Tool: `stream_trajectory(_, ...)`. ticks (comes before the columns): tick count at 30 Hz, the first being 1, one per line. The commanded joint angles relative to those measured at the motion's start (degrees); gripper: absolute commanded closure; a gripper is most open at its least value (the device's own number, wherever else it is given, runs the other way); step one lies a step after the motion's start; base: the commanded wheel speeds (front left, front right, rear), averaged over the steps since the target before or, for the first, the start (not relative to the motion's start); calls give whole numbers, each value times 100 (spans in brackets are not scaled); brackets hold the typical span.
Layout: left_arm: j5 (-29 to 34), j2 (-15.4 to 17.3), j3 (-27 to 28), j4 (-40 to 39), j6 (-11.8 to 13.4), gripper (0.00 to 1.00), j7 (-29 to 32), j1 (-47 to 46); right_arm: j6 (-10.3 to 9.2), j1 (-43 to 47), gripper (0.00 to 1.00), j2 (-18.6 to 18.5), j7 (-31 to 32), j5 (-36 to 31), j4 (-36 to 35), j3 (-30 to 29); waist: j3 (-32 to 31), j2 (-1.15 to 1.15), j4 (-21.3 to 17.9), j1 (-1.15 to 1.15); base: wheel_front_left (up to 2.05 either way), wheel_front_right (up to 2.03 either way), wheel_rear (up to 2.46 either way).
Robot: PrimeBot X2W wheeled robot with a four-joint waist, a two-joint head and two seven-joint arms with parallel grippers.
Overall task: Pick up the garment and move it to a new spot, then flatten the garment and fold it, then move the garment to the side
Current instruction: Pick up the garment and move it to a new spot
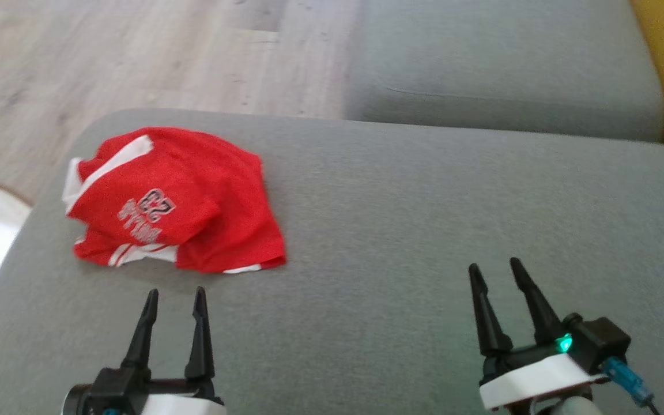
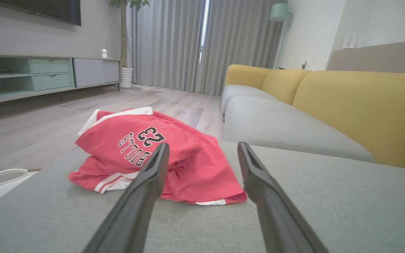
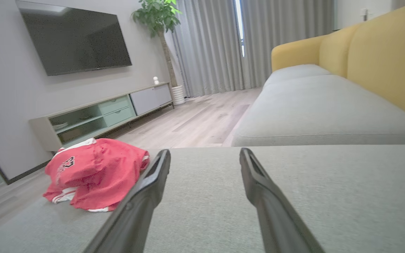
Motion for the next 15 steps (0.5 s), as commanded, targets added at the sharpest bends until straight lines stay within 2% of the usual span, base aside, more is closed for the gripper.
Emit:
stream_trajectory(1,50,-19,233,-169,8,0,-55,-136,44,-115,0,-31,-63,29,-202,164,-42,0,247,0,0,0,0)
stream_trajectory(9,110,-19,427,-187,-35,0,-55,-97,44,-60,0,-31,-63,70,-187,456,-94,0,747,0,0,0,0)
stream_trajectory(15,124,-19,507,-199,-74,0,-55,-80,44,-48,0,-31,-63,83,-174,536,-112,0,910,0,0,0,0)
